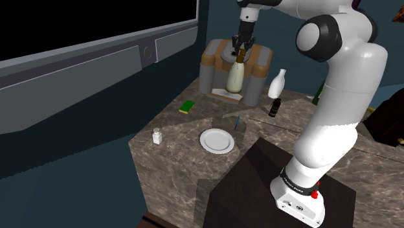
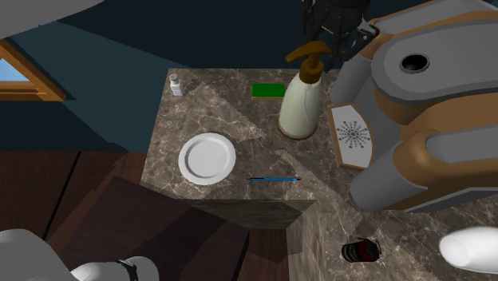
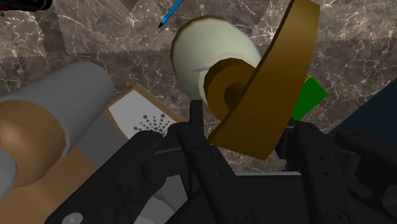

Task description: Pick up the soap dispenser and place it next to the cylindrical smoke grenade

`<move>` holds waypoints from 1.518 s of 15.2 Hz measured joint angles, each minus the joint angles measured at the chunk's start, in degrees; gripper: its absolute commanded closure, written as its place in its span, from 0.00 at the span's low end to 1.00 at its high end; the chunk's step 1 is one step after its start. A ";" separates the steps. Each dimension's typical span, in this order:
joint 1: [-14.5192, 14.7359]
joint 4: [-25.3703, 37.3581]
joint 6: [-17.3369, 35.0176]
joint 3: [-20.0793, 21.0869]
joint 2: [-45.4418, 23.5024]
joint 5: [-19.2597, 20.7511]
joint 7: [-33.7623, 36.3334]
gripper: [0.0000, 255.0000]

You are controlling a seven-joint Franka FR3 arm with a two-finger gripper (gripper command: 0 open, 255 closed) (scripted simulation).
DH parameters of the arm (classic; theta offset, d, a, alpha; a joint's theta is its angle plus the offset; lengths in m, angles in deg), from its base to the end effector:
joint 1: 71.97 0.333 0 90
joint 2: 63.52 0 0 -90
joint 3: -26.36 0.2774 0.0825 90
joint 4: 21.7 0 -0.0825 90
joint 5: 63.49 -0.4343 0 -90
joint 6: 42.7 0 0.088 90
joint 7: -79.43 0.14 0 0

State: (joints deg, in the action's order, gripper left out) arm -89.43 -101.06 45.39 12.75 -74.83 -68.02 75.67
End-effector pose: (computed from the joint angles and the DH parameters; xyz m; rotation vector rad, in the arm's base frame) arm 0.5695 -0.3162 0.5257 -3.0122 0.7245 0.0434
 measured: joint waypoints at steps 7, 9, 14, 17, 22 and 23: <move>-4.30 -8.58 2.17 -3.56 6.26 1.47 -8.15 1.00; -5.67 -9.59 2.23 -4.75 7.14 1.76 -10.72 1.00; -8.71 -11.47 2.26 -7.55 8.92 2.48 -16.58 1.00; -10.67 -12.47 2.57 -9.37 9.53 2.82 -20.34 1.00; -14.54 -10.95 2.19 -12.85 8.10 2.46 -27.69 1.00; -15.38 -9.79 1.72 -13.55 7.29 2.13 -29.20 1.00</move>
State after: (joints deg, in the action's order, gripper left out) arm -104.81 -110.85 47.11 -0.80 -67.54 -65.89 46.47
